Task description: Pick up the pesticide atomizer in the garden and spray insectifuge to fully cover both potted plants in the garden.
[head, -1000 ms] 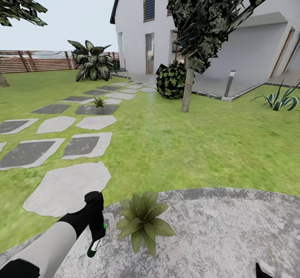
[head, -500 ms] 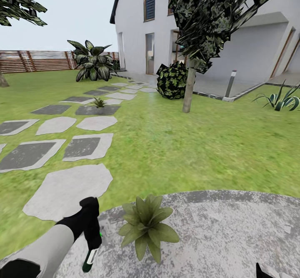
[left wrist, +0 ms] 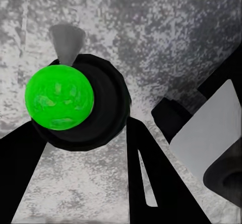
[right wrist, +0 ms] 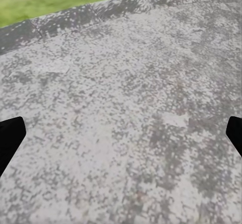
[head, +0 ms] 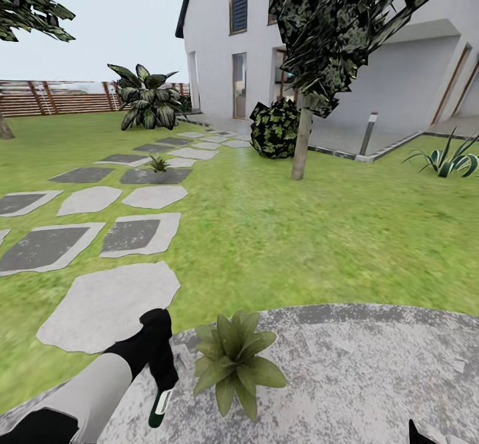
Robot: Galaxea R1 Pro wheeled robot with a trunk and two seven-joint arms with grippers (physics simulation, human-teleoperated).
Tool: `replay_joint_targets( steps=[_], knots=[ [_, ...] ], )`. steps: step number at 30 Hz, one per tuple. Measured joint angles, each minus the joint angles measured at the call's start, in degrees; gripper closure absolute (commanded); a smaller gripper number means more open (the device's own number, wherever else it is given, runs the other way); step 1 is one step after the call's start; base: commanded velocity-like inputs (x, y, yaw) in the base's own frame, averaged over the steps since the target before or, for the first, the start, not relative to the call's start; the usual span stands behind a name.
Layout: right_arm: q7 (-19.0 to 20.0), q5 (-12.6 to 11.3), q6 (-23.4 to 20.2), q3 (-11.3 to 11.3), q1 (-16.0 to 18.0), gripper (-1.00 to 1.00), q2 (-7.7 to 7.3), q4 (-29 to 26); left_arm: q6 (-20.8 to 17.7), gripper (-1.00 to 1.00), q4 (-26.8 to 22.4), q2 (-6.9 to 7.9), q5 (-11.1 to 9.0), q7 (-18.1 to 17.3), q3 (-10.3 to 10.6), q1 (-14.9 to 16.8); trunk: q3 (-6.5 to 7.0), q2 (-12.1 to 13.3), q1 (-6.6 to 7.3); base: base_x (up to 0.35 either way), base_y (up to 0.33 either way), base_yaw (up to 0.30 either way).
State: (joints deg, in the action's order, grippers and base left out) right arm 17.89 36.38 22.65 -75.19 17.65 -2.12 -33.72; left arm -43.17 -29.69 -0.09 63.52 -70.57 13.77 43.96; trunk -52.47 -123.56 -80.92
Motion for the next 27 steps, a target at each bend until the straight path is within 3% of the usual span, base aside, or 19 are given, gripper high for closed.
replay_joint_targets(
  steps=[6,18,27],
  knots=[
    [0.1,0.0,0.0,0.0,0.0,-1.0,0.0,0.0,-1.1,1.0,-2.6,-0.08,0.4,-0.3,0.1,-0.1,0.0,0.0,-0.02,-0.084,-0.031,0.0],
    [0.1,0.0,0.0,0.0,0.0,-1.0,0.0,0.0,-1.0,1.0,-2.9,-0.08,0.5,0.1,0.0,-0.7,0.0,0.0,-0.03,-0.284,-0.066,0.0],
    [0.1,0.0,-0.1,0.1,0.0,-1.0,0.0,0.0,-3.0,1.0,-1.0,-0.07,-0.2,0.1,-0.2,-0.9,0.0,0.0,0.0,-0.042,-0.001,0.0]
  ],
)
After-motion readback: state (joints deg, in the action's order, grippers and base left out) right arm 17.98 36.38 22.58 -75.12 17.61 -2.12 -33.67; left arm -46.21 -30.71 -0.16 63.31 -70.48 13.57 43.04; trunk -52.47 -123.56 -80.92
